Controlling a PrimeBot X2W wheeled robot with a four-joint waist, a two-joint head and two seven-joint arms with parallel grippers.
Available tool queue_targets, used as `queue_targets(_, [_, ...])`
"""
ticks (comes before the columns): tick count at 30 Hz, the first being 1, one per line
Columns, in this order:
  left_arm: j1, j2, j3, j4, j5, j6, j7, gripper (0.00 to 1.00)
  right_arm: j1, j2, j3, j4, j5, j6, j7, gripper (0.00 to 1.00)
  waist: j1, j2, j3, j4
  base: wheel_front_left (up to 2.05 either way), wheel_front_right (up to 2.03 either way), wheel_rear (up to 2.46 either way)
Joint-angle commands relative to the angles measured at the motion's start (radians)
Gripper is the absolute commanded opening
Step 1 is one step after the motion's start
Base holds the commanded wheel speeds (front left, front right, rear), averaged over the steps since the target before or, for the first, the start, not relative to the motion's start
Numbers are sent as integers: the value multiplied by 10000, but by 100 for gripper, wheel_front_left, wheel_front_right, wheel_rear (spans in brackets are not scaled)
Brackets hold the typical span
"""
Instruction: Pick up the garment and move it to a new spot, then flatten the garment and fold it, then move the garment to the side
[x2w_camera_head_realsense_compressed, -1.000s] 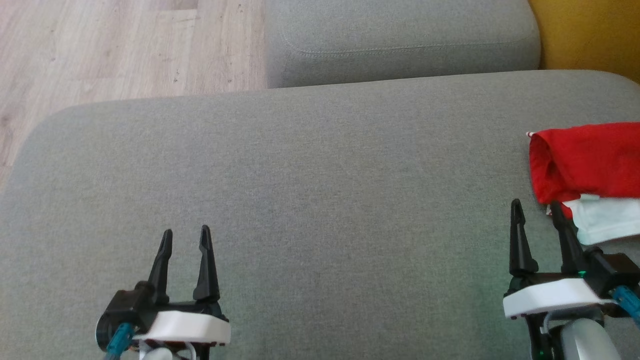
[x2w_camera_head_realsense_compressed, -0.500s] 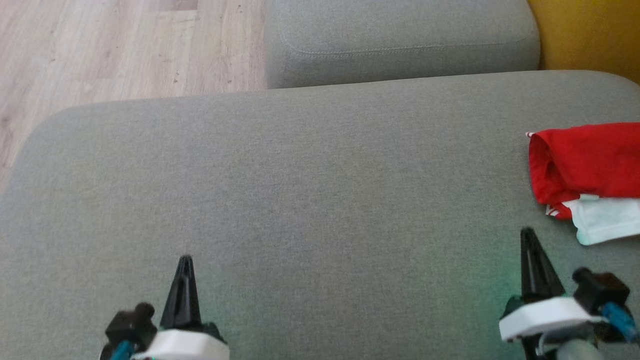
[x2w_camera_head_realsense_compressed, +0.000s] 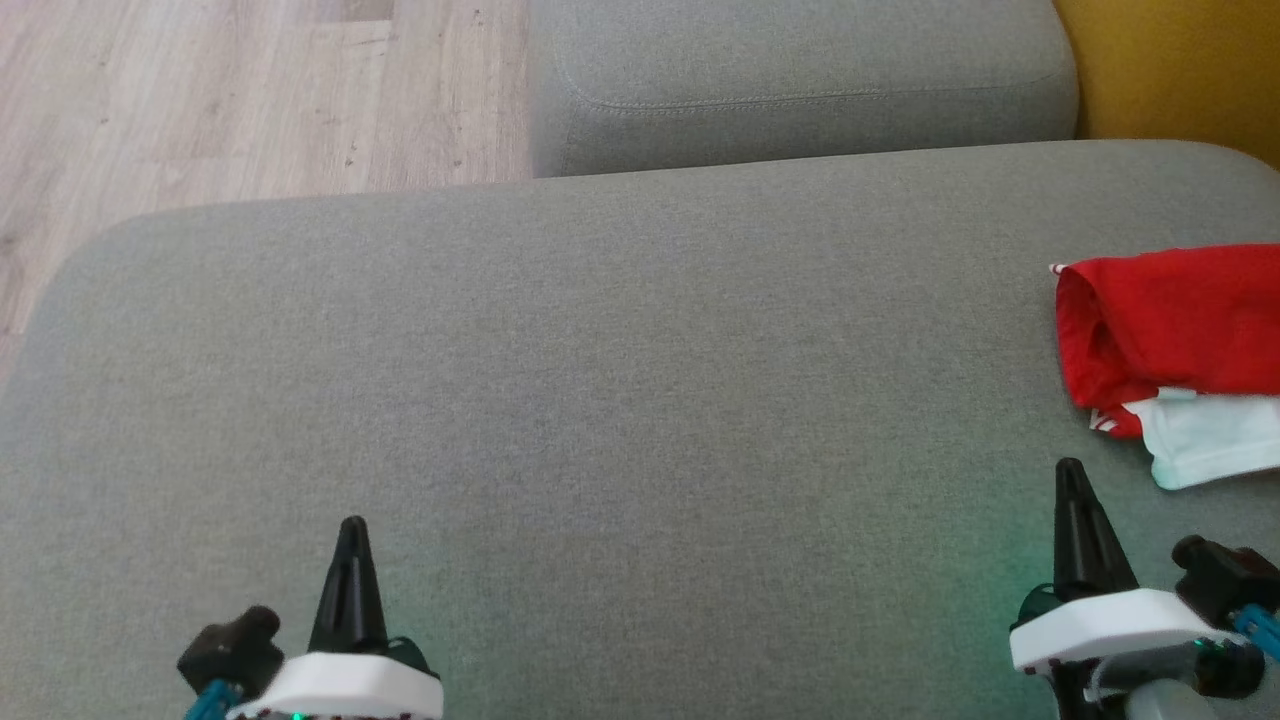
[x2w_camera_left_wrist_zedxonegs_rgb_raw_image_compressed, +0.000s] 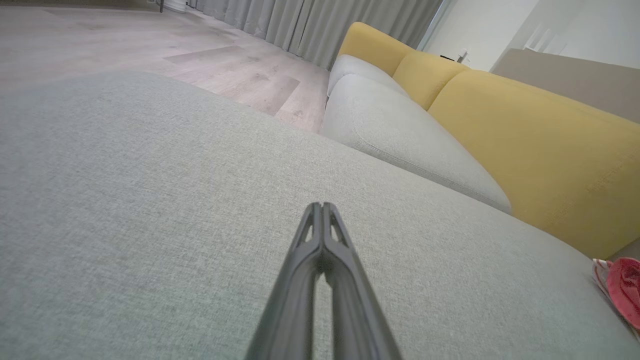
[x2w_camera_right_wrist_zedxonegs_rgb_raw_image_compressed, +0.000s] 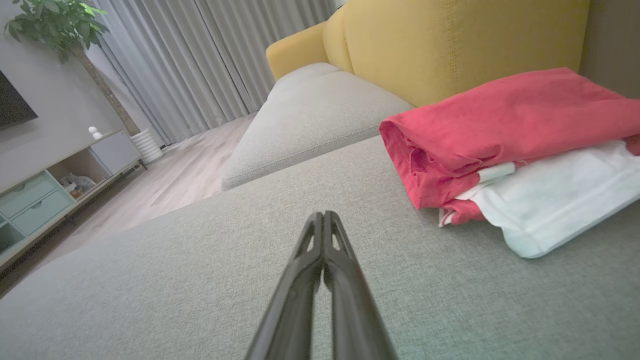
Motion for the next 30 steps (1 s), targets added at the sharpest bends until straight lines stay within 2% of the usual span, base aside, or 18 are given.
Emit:
queue_targets(1, [-453,-1,250,-359,-297,-51,76,0,-416,-25,-62,-377,377,-1,56,0,0,0,1,-3,0,0,0])
queue_targets(30, [-643,-2,876,-546,-3054,-263,904,0,-618,-40,-205,-519,3609,-3,861,0,0,0,10,-39,0,0,0])
